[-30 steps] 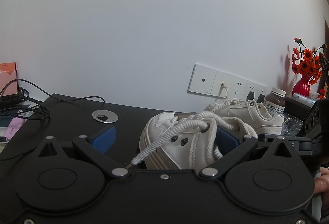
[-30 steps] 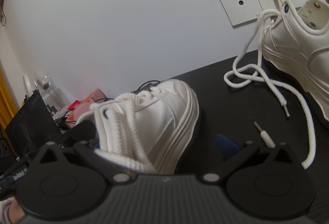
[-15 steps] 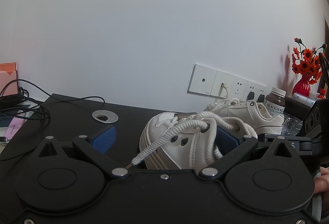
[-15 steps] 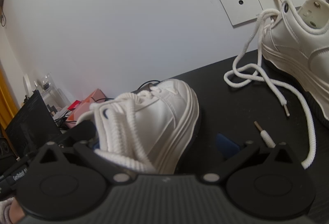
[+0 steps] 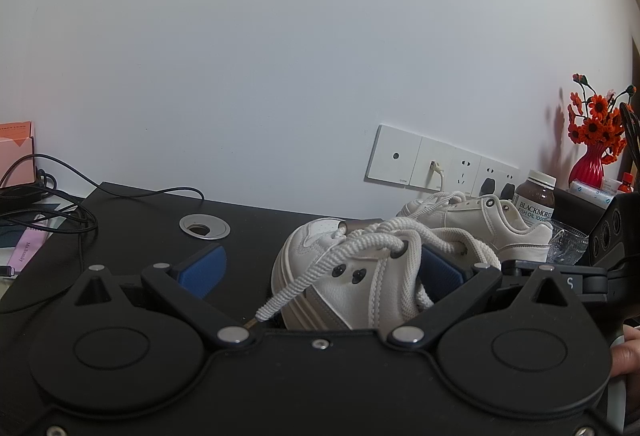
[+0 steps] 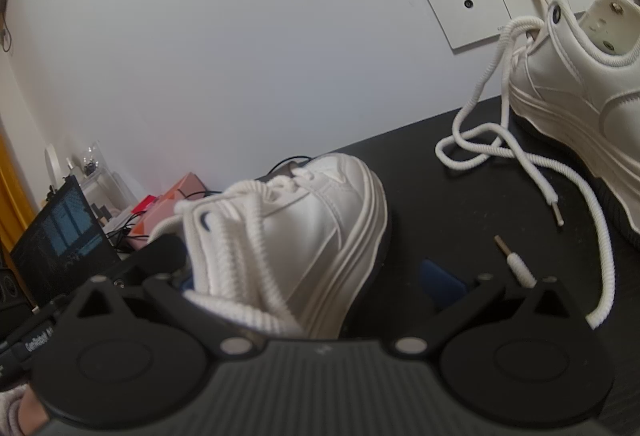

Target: Lace up shoes with both hands

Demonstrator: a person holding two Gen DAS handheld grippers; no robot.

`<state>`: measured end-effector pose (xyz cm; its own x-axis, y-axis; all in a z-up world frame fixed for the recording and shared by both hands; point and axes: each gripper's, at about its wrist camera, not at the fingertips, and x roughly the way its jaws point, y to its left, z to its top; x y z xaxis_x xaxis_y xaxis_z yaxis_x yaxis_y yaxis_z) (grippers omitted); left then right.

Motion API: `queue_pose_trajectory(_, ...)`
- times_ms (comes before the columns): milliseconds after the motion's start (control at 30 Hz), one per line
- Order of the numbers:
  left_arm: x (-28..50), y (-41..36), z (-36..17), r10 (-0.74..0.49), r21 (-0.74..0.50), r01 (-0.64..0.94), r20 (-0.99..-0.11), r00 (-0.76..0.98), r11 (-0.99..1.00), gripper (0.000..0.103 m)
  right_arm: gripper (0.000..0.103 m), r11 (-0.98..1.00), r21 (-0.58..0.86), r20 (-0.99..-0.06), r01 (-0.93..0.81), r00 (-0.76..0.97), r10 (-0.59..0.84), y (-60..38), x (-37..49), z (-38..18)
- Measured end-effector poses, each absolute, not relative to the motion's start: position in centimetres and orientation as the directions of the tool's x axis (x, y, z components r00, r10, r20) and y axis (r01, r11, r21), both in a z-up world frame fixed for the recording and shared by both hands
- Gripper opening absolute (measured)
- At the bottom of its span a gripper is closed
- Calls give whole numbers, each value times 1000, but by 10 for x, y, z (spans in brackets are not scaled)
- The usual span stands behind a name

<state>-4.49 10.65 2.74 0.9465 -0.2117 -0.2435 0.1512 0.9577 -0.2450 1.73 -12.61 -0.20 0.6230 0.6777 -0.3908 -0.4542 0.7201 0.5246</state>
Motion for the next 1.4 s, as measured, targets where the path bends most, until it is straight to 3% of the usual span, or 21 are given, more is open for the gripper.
queue_pose_trajectory(433, -43, 109, 26, -224, -263, 156, -251, 942, 952, 103, 102, 718, 529, -391, -453, 620, 680, -125, 18, -2)
queue_pose_trajectory(667, -34, 111, 35, -217, -294, 113, -351, 911, 949, 103, 102, 726, 522, -400, -447, 624, 672, -126, 17, 0)
queue_pose_trajectory(900, -51, 94, 51, -161, -198, 106, -287, 944, 974, 103, 103, 746, 490, -406, -452, 639, 653, -125, 14, 5)
queue_pose_trajectory(1033, -45, 108, 55, -213, -372, 77, -341, 916, 925, 103, 103, 746, 484, -403, -458, 640, 654, -125, 12, 8)
queue_pose_trajectory(1133, -46, 127, 58, -240, -469, 77, -296, 924, 880, 103, 103, 736, 482, -387, -475, 639, 665, -126, 10, 11)
queue_pose_trajectory(1267, -52, 141, 63, -147, -496, 4, -249, 957, 868, 103, 103, 717, 463, -337, -522, 644, 687, -126, 3, 18)
queue_pose_trajectory(1400, -58, 149, 62, 72, -479, -163, -203, 977, 863, 103, 102, 755, 370, -294, -541, 703, 648, -124, -8, 28)
